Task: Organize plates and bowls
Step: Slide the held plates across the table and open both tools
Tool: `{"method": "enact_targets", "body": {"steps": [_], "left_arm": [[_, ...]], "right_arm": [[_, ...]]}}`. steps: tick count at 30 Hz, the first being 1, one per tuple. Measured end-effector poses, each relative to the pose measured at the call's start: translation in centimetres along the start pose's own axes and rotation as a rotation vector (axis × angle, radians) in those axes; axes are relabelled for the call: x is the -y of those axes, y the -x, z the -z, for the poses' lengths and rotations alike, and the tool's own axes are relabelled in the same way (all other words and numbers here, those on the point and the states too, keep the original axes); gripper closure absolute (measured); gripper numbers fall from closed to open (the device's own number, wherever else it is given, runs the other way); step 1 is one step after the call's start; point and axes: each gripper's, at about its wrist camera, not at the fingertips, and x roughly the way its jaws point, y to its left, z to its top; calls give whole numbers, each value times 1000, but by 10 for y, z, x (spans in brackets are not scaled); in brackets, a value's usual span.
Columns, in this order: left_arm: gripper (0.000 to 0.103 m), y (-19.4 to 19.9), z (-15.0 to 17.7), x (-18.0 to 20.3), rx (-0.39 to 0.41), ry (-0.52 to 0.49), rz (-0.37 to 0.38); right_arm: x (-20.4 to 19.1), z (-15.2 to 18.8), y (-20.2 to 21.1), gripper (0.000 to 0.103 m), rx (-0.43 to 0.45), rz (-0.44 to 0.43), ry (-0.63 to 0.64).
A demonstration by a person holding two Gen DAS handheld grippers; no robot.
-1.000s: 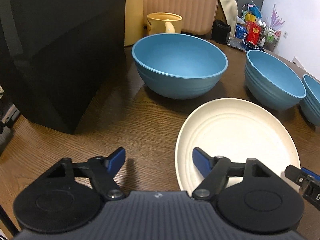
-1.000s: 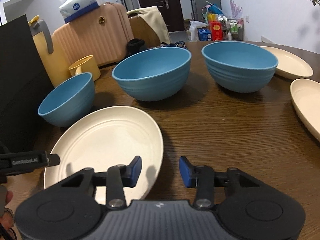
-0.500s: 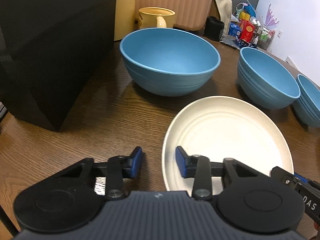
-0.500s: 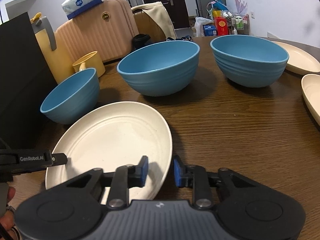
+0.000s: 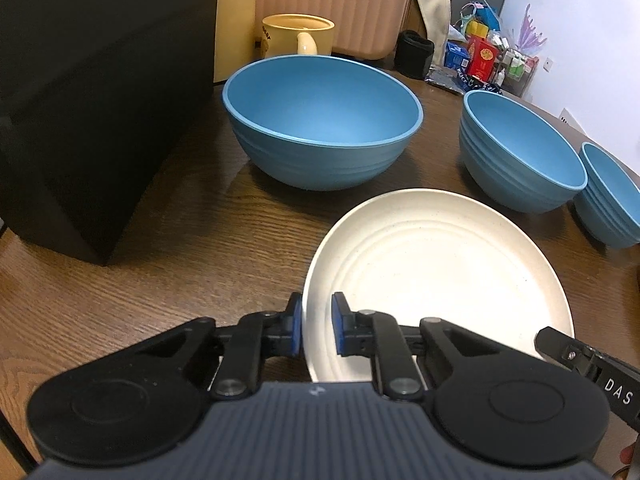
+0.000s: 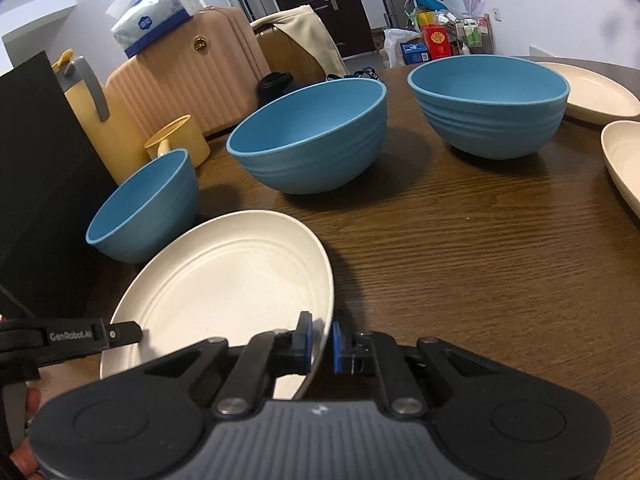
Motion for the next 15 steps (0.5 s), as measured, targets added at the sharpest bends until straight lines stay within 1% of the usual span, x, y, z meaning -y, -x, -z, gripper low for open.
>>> {"method": "enact_targets", "body": {"steps": [7, 15], "left_arm": [[89, 10, 6, 4, 5, 1, 10], [89, 28, 16, 17, 25, -18, 32]], "right_arm": [[6, 1, 10, 94, 5, -8, -20], [19, 8, 31, 94, 23, -2, -33]]}}
